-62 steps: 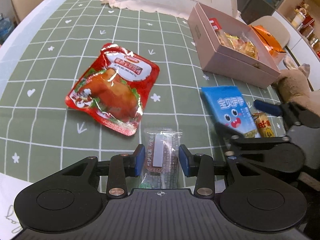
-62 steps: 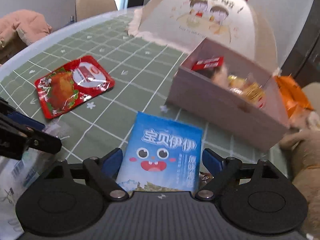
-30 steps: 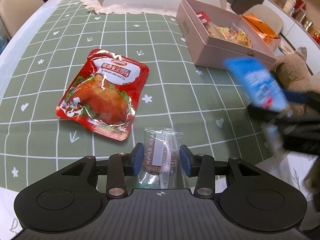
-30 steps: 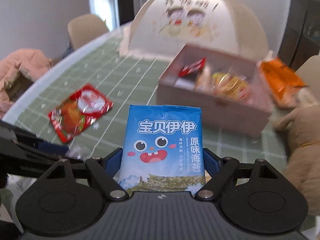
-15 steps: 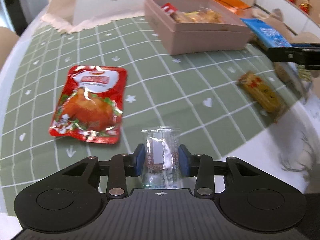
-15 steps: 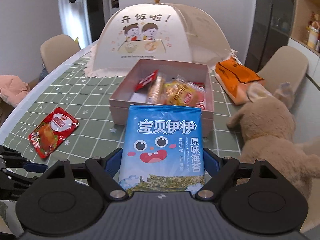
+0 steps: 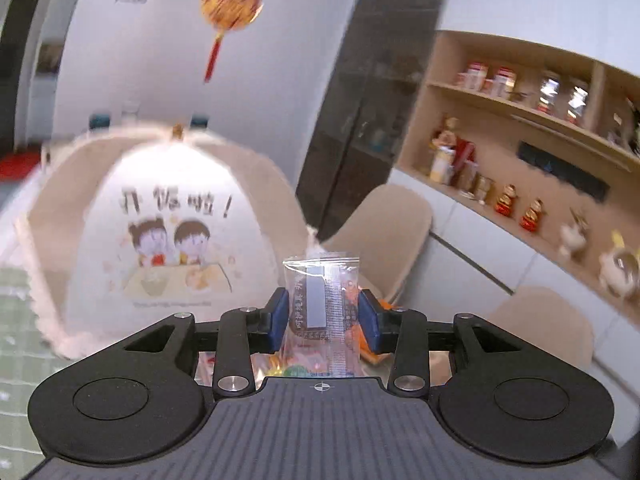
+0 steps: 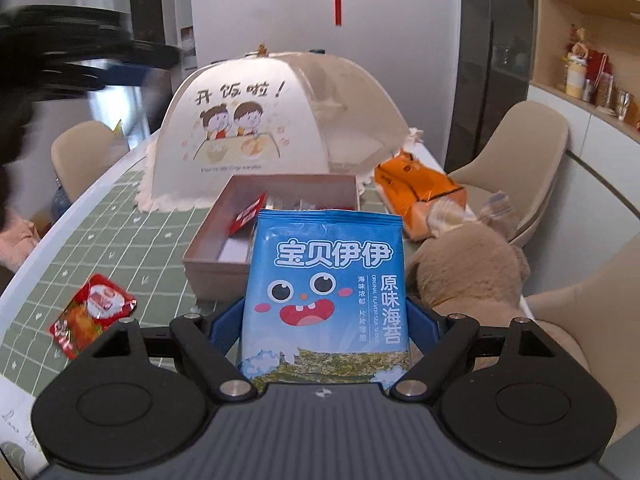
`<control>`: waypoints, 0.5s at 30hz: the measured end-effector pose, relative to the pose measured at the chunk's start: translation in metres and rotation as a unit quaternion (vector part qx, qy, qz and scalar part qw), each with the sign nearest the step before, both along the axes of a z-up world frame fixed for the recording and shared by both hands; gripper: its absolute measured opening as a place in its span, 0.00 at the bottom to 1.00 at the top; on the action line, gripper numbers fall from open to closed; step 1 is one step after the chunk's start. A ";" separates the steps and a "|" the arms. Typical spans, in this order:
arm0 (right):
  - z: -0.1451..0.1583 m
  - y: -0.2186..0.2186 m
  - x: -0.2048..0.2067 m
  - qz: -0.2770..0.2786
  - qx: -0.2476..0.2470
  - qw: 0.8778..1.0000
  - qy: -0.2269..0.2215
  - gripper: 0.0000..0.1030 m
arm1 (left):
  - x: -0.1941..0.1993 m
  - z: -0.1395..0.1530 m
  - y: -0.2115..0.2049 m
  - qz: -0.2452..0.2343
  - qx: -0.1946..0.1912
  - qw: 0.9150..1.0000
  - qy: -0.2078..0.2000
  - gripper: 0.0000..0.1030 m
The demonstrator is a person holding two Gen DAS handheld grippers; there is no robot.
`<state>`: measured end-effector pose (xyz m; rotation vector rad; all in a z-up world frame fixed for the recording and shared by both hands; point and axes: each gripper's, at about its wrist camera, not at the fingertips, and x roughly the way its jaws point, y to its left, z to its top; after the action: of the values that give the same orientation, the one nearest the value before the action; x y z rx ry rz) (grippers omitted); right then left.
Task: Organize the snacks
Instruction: 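Carry both packs over the pink box and open both tools to drop them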
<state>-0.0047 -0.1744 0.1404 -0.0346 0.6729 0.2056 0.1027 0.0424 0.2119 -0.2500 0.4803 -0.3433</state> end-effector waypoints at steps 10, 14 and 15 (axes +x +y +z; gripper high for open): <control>0.010 -0.004 0.019 -0.015 -0.022 1.000 -0.012 0.82 | 0.000 -0.075 0.067 0.062 -0.090 0.990 0.091 0.43; 0.034 0.012 0.057 -0.001 -0.028 0.997 -0.069 0.82 | -0.025 -0.110 0.107 0.112 -0.100 0.978 0.147 0.43; 0.040 0.018 0.070 0.007 -0.026 0.996 -0.090 0.83 | -0.034 -0.116 0.116 0.128 -0.100 0.974 0.155 0.43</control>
<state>0.0657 -0.1562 0.1801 -0.1067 0.4987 0.1969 0.0690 0.1586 0.0960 -0.5615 0.7130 -0.0981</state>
